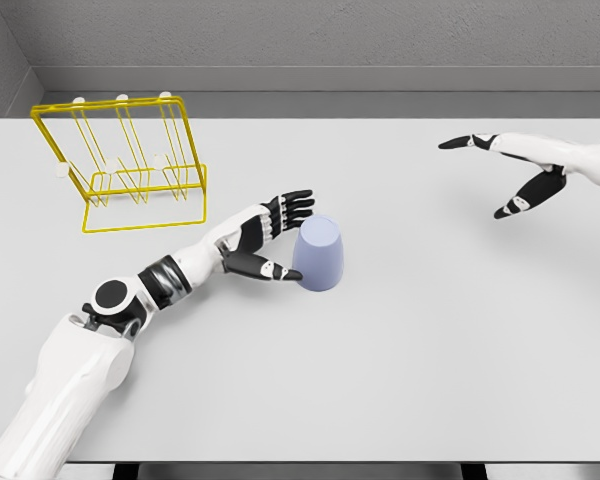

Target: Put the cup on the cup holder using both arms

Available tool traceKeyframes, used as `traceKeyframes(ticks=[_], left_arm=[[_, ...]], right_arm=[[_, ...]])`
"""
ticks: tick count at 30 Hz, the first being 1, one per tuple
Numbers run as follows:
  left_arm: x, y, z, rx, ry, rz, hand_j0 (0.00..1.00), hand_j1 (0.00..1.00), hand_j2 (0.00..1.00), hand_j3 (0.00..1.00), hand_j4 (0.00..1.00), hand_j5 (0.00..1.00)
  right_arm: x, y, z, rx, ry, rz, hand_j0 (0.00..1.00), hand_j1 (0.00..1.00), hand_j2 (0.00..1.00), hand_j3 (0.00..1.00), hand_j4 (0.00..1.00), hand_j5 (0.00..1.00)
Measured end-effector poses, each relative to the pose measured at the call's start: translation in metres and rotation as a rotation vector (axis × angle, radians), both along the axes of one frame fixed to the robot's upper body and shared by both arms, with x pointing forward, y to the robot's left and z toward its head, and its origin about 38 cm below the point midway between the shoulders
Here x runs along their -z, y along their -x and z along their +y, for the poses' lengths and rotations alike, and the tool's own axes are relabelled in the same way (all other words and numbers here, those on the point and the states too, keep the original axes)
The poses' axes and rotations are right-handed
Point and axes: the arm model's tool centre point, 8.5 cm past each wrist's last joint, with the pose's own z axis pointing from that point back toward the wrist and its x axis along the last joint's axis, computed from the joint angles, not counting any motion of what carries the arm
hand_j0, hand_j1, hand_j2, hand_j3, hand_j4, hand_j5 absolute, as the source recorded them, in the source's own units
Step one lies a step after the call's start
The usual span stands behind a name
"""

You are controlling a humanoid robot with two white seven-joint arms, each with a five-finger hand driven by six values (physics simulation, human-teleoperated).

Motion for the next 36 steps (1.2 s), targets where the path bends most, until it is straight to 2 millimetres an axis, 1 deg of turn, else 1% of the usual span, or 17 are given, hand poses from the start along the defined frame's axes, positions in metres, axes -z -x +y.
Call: traceKeyframes(ticks=[4,6,10,17,36], left_arm=[[0.002,0.0,0.001,-0.003,-0.002,0.006,1.0,1.0,1.0,1.0,1.0,1.0],[0.003,0.0,0.001,-0.003,-0.002,0.009,1.0,1.0,1.0,1.0,1.0,1.0],[0.003,0.0,-0.005,0.003,0.0,0.007,1.0,1.0,1.0,1.0,1.0,1.0],[0.003,0.001,-0.017,0.014,0.007,0.002,1.0,1.0,1.0,1.0,1.0,1.0],[0.002,0.003,-0.03,0.027,0.025,0.002,1.0,1.0,1.0,1.0,1.0,1.0]], right_arm=[[-0.001,0.0,0.0,0.001,-0.001,-0.001,1.0,1.0,1.0,1.0,1.0,1.0],[-0.001,-0.001,-0.005,0.017,-0.004,-0.001,1.0,1.0,1.0,1.0,1.0,1.0],[-0.004,-0.003,-0.015,0.049,-0.009,-0.007,1.0,1.0,1.0,1.0,1.0,1.0],[-0.003,-0.005,-0.02,0.068,-0.01,-0.004,1.0,1.0,1.0,1.0,1.0,1.0],[0.0,-0.004,-0.023,0.074,-0.005,0.002,1.0,1.0,1.0,1.0,1.0,1.0]])
